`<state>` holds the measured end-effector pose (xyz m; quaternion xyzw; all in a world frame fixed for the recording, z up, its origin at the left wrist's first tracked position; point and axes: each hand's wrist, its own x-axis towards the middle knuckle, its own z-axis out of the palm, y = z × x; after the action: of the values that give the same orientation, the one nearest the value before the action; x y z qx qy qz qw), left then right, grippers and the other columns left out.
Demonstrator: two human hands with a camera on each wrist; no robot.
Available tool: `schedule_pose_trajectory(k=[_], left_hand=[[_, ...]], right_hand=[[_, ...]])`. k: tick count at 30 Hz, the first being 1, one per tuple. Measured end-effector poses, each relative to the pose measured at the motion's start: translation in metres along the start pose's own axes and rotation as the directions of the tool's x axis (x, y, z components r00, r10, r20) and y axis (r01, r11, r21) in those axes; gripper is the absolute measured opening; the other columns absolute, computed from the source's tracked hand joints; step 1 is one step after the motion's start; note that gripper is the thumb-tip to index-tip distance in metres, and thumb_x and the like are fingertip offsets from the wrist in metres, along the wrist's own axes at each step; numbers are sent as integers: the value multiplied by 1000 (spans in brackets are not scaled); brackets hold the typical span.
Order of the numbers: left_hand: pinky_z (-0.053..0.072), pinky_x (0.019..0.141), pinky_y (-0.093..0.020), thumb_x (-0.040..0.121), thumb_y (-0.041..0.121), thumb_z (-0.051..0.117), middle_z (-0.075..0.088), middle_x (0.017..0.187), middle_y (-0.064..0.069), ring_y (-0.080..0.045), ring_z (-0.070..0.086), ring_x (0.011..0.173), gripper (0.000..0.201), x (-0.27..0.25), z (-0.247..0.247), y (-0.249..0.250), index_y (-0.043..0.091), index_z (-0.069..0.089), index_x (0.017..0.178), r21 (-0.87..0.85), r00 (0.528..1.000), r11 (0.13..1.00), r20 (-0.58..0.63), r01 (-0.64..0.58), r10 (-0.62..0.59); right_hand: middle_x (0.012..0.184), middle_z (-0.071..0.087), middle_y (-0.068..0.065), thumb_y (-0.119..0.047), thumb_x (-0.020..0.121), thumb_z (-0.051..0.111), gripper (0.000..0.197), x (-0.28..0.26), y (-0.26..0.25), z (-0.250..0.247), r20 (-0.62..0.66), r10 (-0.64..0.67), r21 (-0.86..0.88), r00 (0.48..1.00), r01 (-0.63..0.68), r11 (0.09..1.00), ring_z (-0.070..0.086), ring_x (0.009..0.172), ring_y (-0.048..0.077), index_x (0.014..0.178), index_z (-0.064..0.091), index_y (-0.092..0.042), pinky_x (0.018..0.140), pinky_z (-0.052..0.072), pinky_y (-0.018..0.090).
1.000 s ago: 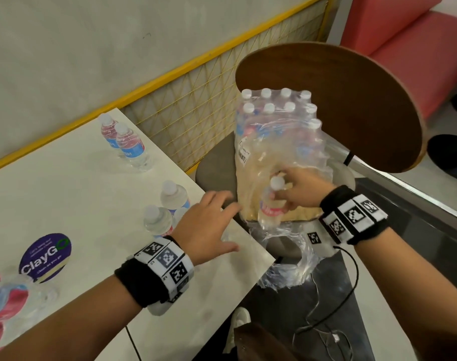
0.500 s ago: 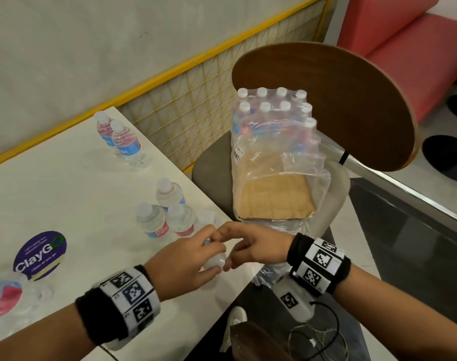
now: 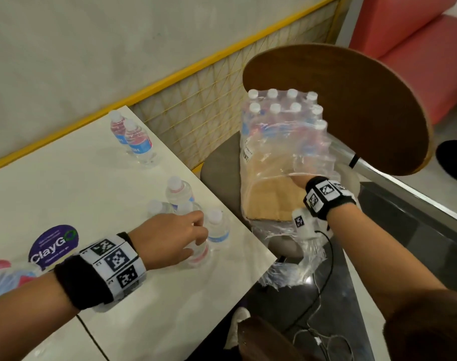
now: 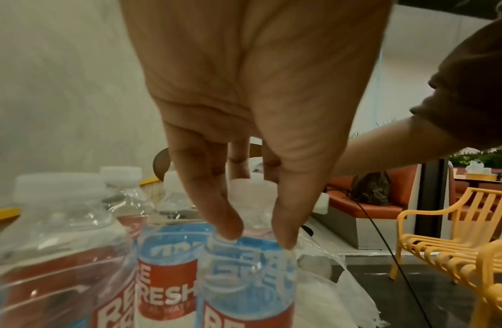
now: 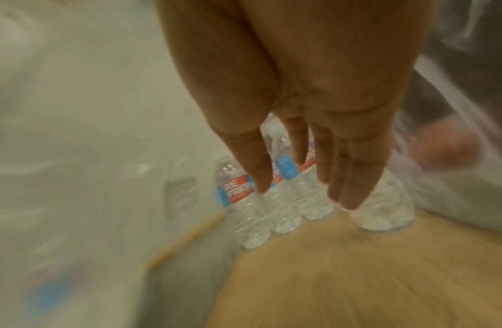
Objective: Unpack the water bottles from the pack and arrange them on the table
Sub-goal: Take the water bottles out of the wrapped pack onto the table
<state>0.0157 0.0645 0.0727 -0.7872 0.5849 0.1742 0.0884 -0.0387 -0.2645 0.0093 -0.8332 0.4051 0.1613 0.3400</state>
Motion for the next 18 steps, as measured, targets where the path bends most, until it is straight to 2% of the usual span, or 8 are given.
schedule_pose_trajectory(k=[2, 5, 8, 10, 11, 14, 16, 18], left_hand=[[35, 51, -29, 81, 36, 65, 53, 109, 9, -20, 59, 66, 20, -1, -3, 1, 26, 58, 96, 25, 999, 999, -17, -36, 36], [40, 47, -28, 76, 48, 64, 56, 101, 9, -17, 61, 66, 30, -2, -3, -1, 28, 60, 99, 47, 997, 997, -48, -65, 67], [39, 41, -24, 74, 65, 42, 55, 88, 12, -11, 60, 62, 43, -4, -5, -2, 32, 61, 92, 47, 993, 998, -108, -39, 44], [41, 38, -24, 75, 64, 38, 56, 84, 12, -9, 60, 61, 42, -4, -6, -4, 32, 62, 88, 57, 983, 998, -179, -35, 44], [44, 39, -24, 77, 62, 37, 57, 84, 12, -9, 60, 62, 40, -3, -6, -4, 32, 62, 89, 52, 975, 998, -217, -41, 52], [42, 43, -18, 81, 51, 39, 59, 85, 12, -7, 61, 67, 33, 1, -11, 7, 32, 63, 93, 14, 947, 997, -312, -71, 71], [41, 51, -16, 85, 45, 45, 58, 90, 12, -6, 60, 75, 26, 8, -15, 16, 31, 61, 99, -49, 921, 992, -379, -115, 88], [48, 62, -20, 87, 42, 53, 55, 101, 12, -7, 55, 91, 25, 22, -21, 27, 31, 57, 109, -163, 908, 978, -416, -128, 49]], right_hand=[[141, 43, 10, -36, 97, 35, 44, 14, 1, -14, -186, 23, -51, 982, -33, 998, 42, 129, 33, 134, 45, -13, 108, 34, 47], [144, 38, 16, -42, 92, 34, 56, 39, 5, -25, -284, 66, -168, 957, -117, 979, 40, 130, 37, 140, 31, -13, 105, 35, 52], [134, 45, 28, -15, 96, 46, 41, 38, -4, -14, -169, -4, -256, 986, -40, 966, 43, 126, 43, 130, 43, 8, 105, 37, 53], [118, 53, 24, -12, 93, 52, 33, 31, -10, -7, -127, 42, -325, 991, -82, 942, 52, 116, 37, 122, 51, 3, 102, 43, 49], [120, 53, 21, -13, 92, 54, 39, 26, -13, -8, -109, 83, -363, 991, -117, 924, 52, 117, 34, 128, 49, 1, 103, 42, 46], [148, 35, 13, -22, 95, 49, 54, 9, -11, -8, -97, 134, -352, 986, -159, 922, 37, 135, 30, 145, 33, -10, 107, 36, 42], [155, 22, 10, -30, 97, 44, 61, 4, -5, -14, -133, 137, -322, 982, -174, 931, 25, 142, 29, 150, 18, -15, 111, 29, 43], [160, 5, 7, -32, 98, 41, 67, 5, 3, -25, -167, 146, -385, 975, -201, 901, 10, 147, 29, 152, 3, -24, 116, 18, 45]])
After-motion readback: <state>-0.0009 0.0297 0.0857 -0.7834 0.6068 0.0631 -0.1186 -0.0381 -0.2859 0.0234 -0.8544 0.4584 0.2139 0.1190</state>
